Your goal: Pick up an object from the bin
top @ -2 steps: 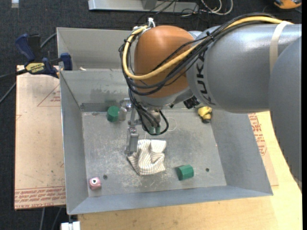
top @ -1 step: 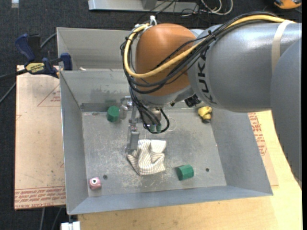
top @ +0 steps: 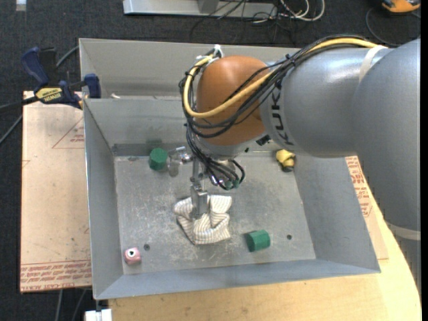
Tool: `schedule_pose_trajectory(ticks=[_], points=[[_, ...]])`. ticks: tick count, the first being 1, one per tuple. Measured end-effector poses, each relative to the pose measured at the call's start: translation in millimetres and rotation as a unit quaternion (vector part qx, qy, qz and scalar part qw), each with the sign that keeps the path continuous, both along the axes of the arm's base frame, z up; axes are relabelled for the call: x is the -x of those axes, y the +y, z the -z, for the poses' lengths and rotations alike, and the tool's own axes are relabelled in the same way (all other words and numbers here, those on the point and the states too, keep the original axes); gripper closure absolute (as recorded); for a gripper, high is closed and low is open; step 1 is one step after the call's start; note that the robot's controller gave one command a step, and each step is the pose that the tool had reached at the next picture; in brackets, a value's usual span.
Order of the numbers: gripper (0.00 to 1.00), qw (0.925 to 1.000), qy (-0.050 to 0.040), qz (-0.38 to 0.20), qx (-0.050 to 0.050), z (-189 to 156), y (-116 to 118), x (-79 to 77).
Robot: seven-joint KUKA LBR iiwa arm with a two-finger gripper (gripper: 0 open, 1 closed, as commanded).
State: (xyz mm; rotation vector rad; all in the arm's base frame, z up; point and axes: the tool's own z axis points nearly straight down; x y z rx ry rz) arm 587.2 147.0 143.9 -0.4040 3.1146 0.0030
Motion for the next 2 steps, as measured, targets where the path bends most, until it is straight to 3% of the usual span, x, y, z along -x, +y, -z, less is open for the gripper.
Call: schedule_pose_trajectory(ticks=[1,2], points=[[0.0,0.9984,-0.0014,-0.056,0.0,-15,-49,7.1],[0.0,0.9954,-0.0001,-0.096,-0.001,26,-34,7.3]])
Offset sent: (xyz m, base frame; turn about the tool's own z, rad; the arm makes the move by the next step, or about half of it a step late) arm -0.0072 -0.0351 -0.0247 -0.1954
